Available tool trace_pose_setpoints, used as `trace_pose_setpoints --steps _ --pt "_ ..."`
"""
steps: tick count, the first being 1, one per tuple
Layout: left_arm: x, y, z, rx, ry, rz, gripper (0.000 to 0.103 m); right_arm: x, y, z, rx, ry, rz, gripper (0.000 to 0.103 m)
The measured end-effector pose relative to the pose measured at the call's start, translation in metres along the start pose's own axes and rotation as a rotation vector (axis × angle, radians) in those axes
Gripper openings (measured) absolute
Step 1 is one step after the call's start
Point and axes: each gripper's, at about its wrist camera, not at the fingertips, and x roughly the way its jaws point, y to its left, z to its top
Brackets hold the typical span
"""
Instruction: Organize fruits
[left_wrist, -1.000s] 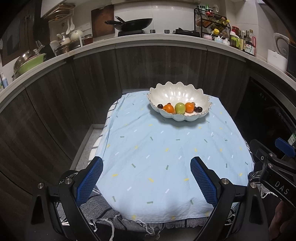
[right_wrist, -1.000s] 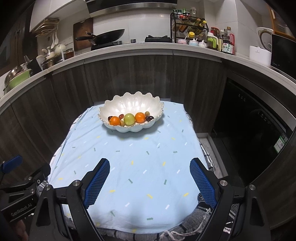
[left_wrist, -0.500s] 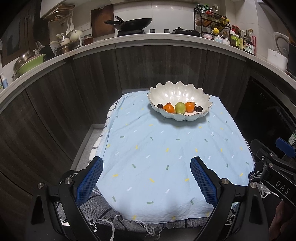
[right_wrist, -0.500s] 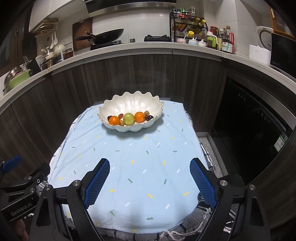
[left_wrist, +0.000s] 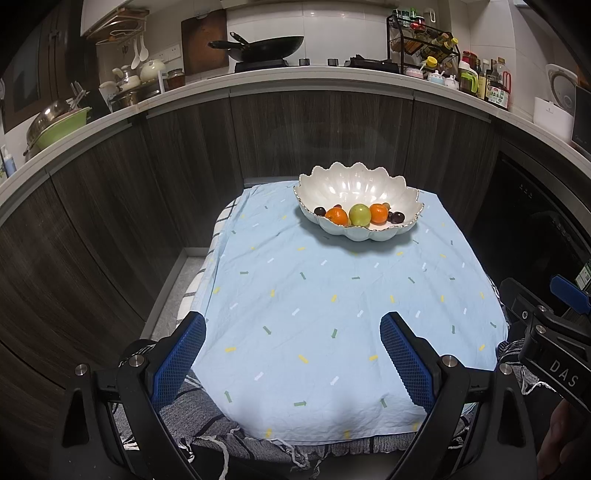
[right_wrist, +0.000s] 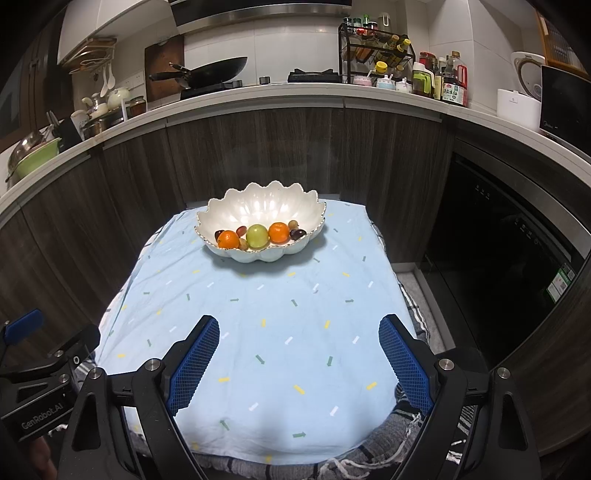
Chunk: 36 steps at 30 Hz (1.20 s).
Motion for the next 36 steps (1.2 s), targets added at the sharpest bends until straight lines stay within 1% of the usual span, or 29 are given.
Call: trace_pose_setpoints --steps 36 --pt "-0.0019 -0.0024 -0.0001 -0.001 -0.005 0.000 0.097 0.0002 0.0010 0.0005 0.005 -0.004 0.000 0.089"
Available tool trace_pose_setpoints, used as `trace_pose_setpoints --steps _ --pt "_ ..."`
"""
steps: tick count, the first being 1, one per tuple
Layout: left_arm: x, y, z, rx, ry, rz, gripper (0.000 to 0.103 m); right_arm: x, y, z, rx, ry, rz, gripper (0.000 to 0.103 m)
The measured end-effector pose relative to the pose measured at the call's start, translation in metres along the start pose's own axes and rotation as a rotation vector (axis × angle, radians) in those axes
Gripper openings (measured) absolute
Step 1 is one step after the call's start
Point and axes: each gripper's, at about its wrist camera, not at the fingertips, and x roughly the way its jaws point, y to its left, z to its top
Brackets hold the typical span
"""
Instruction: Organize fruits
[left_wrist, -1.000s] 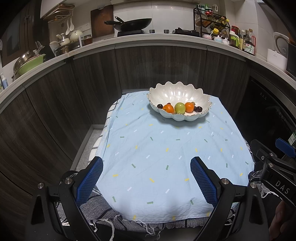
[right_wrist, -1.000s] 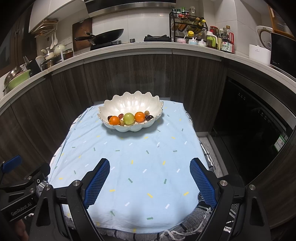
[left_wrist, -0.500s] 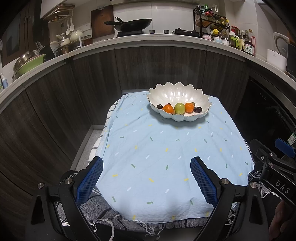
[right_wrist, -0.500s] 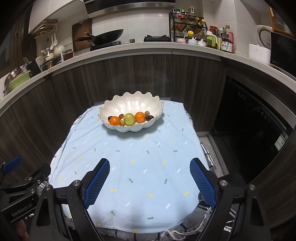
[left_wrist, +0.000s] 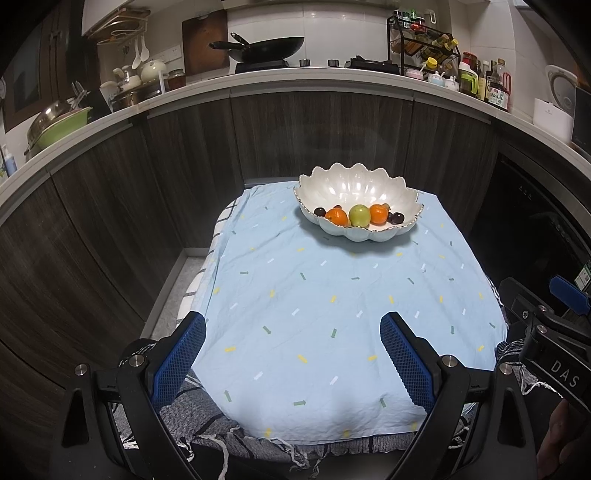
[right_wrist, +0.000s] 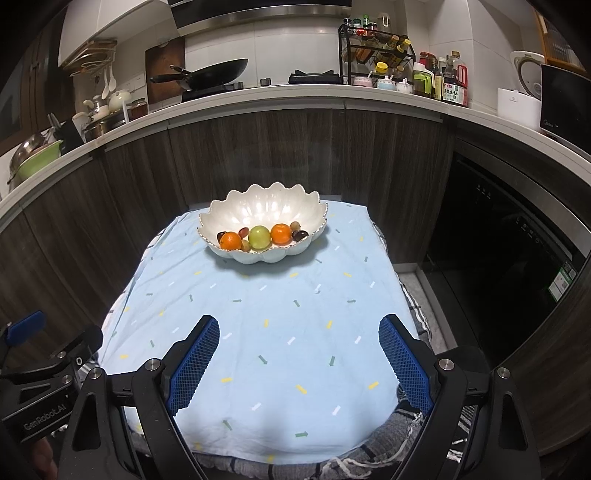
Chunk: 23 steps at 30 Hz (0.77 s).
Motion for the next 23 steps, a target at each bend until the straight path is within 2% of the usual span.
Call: trace_pose_setpoints --steps 15,23 --pt "0.003 0.000 -0.001 -0.018 0.010 -0.021 0.097 0.000 0.001 0.000 0.005 0.000 0.006 0.089" --pt "0.021 -0.003 -0.002 -0.021 0.050 -0.013 0.097 0.014 0.002 -0.003 0.020 0.030 0.015 0.089"
